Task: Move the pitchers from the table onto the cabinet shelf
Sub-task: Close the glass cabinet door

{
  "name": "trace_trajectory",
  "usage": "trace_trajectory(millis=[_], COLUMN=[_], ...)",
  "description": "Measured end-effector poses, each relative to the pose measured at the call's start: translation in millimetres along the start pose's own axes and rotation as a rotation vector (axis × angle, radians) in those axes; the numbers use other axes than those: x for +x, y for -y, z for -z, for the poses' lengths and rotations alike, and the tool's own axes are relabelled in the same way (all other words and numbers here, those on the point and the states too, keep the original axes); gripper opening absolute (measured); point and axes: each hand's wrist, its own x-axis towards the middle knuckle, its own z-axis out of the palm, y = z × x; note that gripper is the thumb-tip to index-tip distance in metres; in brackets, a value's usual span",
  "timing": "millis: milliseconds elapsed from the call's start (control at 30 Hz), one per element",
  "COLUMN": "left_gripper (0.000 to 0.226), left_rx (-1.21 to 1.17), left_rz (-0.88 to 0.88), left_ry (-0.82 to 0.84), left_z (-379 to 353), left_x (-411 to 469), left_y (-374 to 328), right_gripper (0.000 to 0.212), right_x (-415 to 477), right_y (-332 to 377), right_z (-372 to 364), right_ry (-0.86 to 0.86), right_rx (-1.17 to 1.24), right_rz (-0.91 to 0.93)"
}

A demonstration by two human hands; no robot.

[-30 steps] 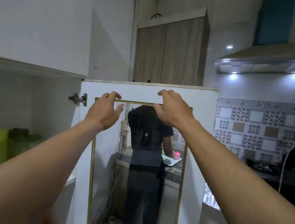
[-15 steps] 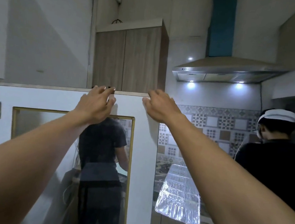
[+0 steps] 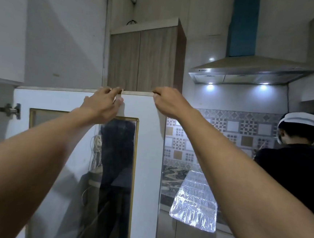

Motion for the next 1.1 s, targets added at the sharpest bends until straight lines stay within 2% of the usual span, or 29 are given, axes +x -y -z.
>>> trace_trajectory(millis=[200, 300, 433, 533, 600, 767, 833, 900, 967, 1033, 1100], left_gripper=[0.052, 0.047, 0.062, 0.072, 0.072, 0.072, 0.059, 0.037, 0.024, 0.041, 0.049], left_rx=[-0.133, -0.149, -0.194, -0.338, -0.443, -0.599, -0.635, -0.640, -0.394, -0.012, 0.172], left_rz=[0.051, 0.077, 0.176, 0.232, 0.307, 0.500, 0.547, 0.584, 0.619, 0.620, 0.616], left_ry=[0.020, -0.016, -0.091, -0.107, -0.163, -0.205, -0.240, -0.275, -0.388, -0.475, -0.485], left_z=[77, 122, 182, 225, 253, 315, 338, 351, 361, 367, 371], left_x=[-66, -108, -157, -198, -223, -268, -291, -307, -324, -332, -337], left_y=[-11, -10, -7, 1, 5, 25, 39, 53, 69, 90, 113], right_gripper=[0.035, 0.029, 0.038, 0.043, 0.045, 0.042, 0.052, 0.063, 0.071, 0.075, 0.079], right_x=[-42, -63, -89, -109, -114, -114, -114, -115, -115, -113, -106], right_y=[72, 114, 170, 212, 243, 322, 354, 382, 412, 434, 455], right_z=[47, 67, 80, 73, 60, 18, -2, -19, -39, -59, -80], right_ry=[0.053, 0.156, 0.270, 0.368, 0.394, 0.427, 0.441, 0.443, 0.464, 0.491, 0.492], right_rx=[0.121, 0.236, 0.514, 0.694, 0.791, 0.664, 0.597, 0.592, 0.597, 0.600, 0.618], right_rz=[0.018, 0.029, 0.108, 0.131, 0.178, 0.314, 0.411, 0.440, 0.477, 0.496, 0.505])
